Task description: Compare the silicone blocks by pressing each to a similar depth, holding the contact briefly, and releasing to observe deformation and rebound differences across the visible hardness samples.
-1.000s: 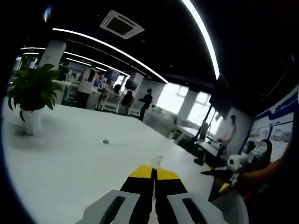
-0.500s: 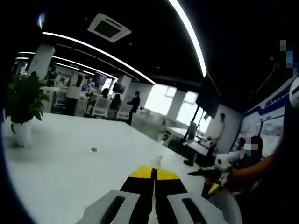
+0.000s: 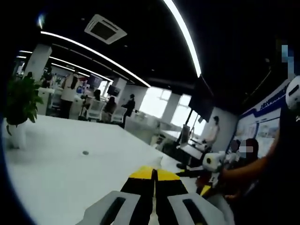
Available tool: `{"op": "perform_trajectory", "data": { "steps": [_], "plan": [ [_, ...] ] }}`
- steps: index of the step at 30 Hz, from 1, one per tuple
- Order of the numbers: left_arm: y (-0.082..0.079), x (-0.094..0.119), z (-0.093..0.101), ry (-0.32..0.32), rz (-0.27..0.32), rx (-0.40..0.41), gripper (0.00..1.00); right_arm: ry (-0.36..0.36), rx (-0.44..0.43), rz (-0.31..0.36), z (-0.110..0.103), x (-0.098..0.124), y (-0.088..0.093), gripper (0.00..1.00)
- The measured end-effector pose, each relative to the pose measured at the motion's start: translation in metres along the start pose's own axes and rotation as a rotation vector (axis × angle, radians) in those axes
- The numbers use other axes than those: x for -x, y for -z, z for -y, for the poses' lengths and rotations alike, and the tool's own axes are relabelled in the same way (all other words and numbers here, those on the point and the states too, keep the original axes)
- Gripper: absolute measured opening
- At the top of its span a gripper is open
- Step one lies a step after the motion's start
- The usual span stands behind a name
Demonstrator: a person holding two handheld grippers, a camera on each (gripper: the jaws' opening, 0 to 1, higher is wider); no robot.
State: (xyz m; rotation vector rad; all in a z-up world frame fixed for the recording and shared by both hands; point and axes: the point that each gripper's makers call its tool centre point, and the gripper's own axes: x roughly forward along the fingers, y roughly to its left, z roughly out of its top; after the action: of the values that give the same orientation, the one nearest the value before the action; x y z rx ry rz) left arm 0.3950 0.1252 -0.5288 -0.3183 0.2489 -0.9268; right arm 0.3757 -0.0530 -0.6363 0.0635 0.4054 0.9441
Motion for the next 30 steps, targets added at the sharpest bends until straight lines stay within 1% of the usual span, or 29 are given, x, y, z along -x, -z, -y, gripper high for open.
{"op": "perform_trajectory", "data": {
  "steps": [1,4,6,8,13,14,17,19,24,26,30],
  "plan": [
    [0.001,0.0,0.003,0.007,-0.002,-0.003,0.0,-0.012,0.007,0.021,-0.002,-0.002,-0.007,0.96],
    [0.002,-0.001,0.01,0.024,-0.011,-0.011,0.0,-0.032,0.016,0.022,-0.006,-0.005,-0.014,0.96],
    [0.002,-0.002,0.016,0.041,-0.013,-0.016,0.0,-0.056,0.023,0.034,-0.01,-0.008,-0.02,0.96],
    [0.001,-0.004,0.025,0.075,-0.013,-0.019,0.0,-0.074,0.029,0.039,-0.015,-0.011,-0.025,0.96],
    [0.002,-0.01,0.043,0.125,-0.019,-0.025,0.0,-0.132,0.063,0.042,-0.032,-0.017,-0.032,0.96],
    [0.003,-0.012,0.047,0.133,-0.023,-0.028,0.0,-0.149,0.071,0.056,-0.036,-0.018,-0.035,0.96],
    [0.006,-0.015,0.055,0.151,-0.025,-0.029,0.0,-0.179,0.056,0.093,-0.041,-0.021,-0.044,0.96],
    [0.01,-0.019,0.058,0.153,-0.024,-0.03,0.0,-0.188,0.071,0.101,-0.042,-0.025,-0.047,0.96],
    [0.013,-0.025,0.065,0.158,-0.023,-0.03,0.0,-0.24,0.085,0.106,-0.052,-0.032,-0.051,0.96],
    [0.014,-0.026,0.07,0.163,-0.022,-0.029,0.0,-0.265,0.094,0.104,-0.057,-0.034,-0.051,0.92],
    [0.013,-0.028,0.078,0.167,-0.014,-0.025,0.0,-0.308,0.102,0.109,-0.066,-0.035,-0.053,0.88]
  ]
}}
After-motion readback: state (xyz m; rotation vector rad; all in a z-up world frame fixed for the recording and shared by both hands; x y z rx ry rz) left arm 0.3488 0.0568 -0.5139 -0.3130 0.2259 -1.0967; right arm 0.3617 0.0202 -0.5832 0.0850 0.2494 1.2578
